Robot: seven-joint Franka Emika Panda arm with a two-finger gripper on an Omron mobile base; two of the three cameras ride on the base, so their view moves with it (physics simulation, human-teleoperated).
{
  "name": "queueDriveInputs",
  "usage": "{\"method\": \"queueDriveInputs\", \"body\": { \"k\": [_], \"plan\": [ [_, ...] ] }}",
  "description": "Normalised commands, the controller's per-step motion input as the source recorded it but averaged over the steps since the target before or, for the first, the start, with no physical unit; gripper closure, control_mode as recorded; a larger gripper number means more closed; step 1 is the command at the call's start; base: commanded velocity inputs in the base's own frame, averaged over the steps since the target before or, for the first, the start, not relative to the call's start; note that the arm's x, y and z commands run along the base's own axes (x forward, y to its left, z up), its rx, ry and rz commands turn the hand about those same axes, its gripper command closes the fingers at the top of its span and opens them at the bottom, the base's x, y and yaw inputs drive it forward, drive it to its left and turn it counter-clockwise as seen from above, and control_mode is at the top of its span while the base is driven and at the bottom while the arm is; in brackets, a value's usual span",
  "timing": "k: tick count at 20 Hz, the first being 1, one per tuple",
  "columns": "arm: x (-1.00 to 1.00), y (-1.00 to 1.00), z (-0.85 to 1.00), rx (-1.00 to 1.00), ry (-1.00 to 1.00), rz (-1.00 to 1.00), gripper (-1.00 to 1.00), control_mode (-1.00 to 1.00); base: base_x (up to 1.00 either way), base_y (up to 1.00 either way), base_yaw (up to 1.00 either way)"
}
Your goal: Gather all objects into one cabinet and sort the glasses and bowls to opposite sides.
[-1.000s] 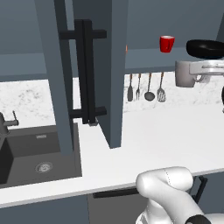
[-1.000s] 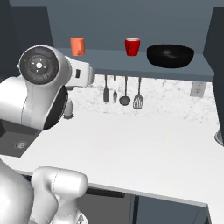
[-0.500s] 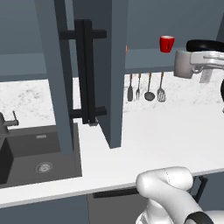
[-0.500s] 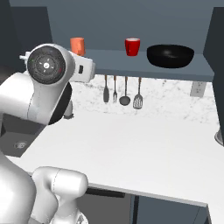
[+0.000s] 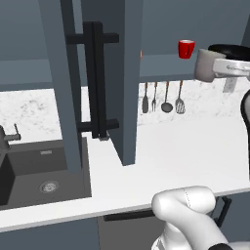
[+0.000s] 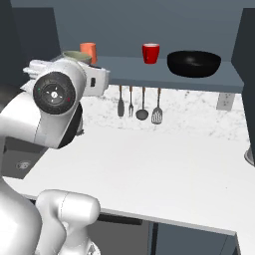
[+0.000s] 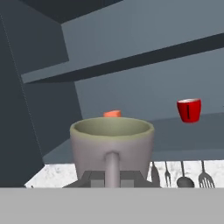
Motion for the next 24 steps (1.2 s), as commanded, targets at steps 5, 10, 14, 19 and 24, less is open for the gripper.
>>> {"method": "queueDriveInputs", "body": {
  "k": [5,10,14,19,24],
  "plan": [
    [0.03,0.06,0.0,-0.04,0.02,-0.01,1.0,-1.0,0.0,0.0,0.0],
    [0.22,0.01,0.05,-0.13,0.03,-0.03,1.0,-1.0,0.0,0.0,0.0],
    [0.23,0.0,0.08,-0.12,0.0,-0.04,1.0,-1.0,0.0,0.0,0.0],
    [0.09,0.02,-0.04,0.02,0.0,0.0,1.0,-1.0,0.0,0.0,0.0],
    [0.79,0.24,-0.35,0.05,0.0,0.0,1.0,-1.0,0.0,0.0,0.0]
  ]
}}
